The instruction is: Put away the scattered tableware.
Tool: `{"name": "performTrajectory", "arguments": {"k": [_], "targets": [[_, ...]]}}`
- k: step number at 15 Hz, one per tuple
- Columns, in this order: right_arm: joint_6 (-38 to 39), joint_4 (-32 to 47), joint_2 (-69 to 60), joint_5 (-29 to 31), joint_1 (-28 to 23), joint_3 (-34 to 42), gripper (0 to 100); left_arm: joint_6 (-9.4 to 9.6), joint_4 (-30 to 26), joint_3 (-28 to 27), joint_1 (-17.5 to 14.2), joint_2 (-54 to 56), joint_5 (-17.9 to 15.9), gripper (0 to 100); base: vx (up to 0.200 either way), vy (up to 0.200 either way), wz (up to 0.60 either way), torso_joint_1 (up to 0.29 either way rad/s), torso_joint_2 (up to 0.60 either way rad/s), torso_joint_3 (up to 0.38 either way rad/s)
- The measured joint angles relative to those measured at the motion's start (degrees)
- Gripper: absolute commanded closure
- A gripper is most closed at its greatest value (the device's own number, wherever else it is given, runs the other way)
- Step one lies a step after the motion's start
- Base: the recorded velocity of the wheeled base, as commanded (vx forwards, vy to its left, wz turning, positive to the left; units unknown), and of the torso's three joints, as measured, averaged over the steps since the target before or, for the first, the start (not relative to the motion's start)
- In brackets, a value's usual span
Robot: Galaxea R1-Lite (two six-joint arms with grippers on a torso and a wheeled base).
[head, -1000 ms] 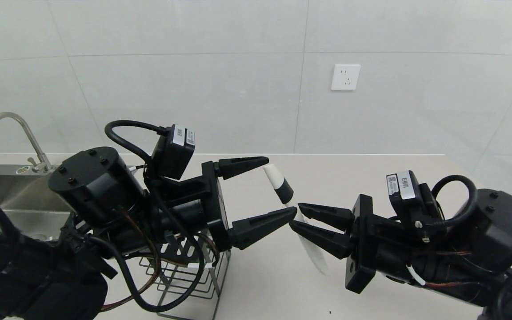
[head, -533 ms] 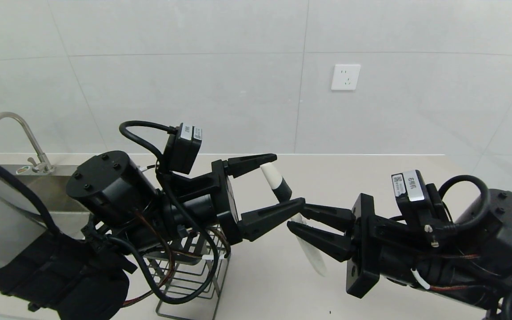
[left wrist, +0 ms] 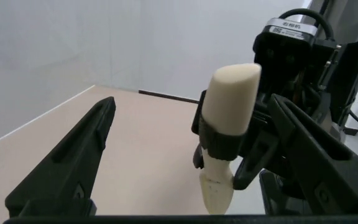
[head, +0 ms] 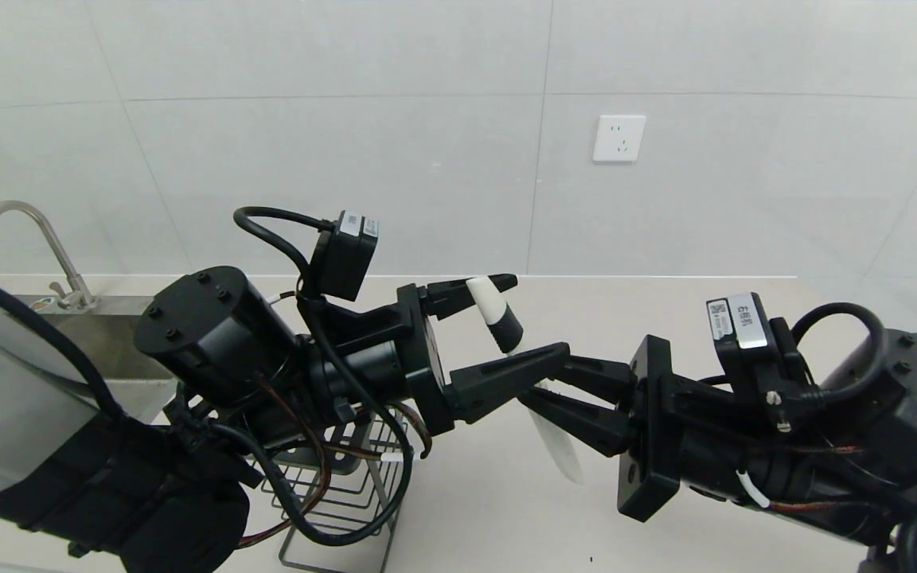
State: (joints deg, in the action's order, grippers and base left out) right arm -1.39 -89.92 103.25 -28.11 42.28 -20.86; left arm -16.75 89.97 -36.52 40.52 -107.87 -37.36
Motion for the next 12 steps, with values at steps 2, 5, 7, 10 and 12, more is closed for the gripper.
{"name": "performTrajectory", "arguments": {"k": [2,5,7,10,12], "targets": [[0.0,0.0,0.1,0.0,-0.4,-1.4,100,-1.12,0.0,-0.1,0.1,0.0,0.0,100,0.0,0.0,0.0,0.0,0.0,0.0],[-0.1,-0.1,0.2,0.1,-1.1,-2.4,100,-1.04,0.0,-1.1,0.3,0.1,0.0,100,0.0,0.0,0.0,0.0,0.0,0.0],[-0.1,0.0,0.3,0.1,-1.9,-2.5,100,-0.87,0.0,-1.4,1.0,0.2,0.1,100,0.0,0.0,0.0,0.0,0.0,0.0],[-0.1,0.0,0.4,0.1,-2.3,-2.0,0,-0.77,0.0,-1.5,1.5,0.2,0.8,100,0.0,0.0,0.0,0.0,0.0,0.0],[-0.1,0.0,-0.7,0.1,-2.3,-1.2,0,-0.79,0.0,-1.5,0.9,0.2,2.6,100,0.0,0.0,0.0,0.0,0.0,0.0]]}}
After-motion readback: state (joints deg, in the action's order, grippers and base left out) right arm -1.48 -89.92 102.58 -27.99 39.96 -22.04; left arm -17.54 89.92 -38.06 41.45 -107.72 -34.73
